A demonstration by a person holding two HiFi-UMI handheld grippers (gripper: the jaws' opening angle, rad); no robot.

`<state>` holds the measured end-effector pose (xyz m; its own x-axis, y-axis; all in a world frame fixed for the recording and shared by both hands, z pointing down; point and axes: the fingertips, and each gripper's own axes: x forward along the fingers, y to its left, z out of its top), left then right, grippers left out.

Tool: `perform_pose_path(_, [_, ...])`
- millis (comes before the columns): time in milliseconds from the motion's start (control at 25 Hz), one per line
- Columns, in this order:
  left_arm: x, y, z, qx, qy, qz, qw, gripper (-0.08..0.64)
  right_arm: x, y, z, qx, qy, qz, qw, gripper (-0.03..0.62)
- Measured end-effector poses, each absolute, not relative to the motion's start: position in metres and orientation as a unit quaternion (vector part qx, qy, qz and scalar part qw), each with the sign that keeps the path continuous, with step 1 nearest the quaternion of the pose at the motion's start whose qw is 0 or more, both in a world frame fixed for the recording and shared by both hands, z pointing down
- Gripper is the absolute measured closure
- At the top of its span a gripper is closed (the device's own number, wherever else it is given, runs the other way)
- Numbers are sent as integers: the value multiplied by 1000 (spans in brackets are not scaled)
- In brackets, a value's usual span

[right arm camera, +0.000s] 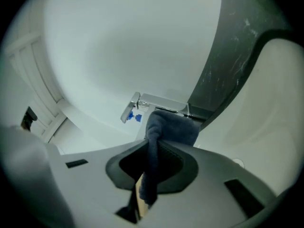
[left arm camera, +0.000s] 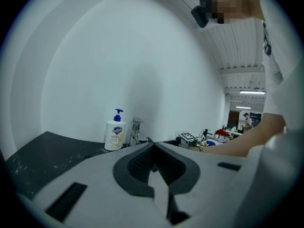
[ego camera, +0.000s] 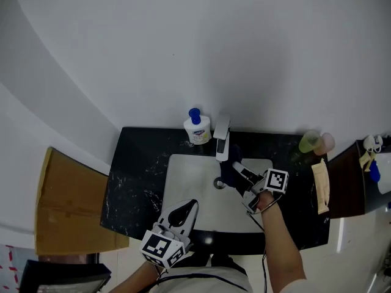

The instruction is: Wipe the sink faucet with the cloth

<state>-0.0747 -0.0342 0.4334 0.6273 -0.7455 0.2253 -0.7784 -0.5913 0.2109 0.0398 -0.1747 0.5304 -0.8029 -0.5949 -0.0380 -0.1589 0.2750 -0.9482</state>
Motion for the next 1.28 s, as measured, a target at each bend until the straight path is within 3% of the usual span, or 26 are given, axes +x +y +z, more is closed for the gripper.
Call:
perform_pose_path(280, [-69, -20, 420, 899, -415, 38, 135, 558, 57, -114, 480, -279, 791, -503, 208, 545])
perform_pose_path(480, [-69, -12, 406, 904, -409, 24, 124, 558, 82, -61, 427, -341, 825, -408, 193, 545])
perform_pose_path(920, [-91, 9, 394, 903, -413, 0, 115, 558, 93, 27, 361, -493, 850, -174, 70, 545])
perform_pose_path(1280, [-98, 15, 376, 902, -419, -15, 101, 558, 92, 41, 356, -505, 853, -125, 31, 545])
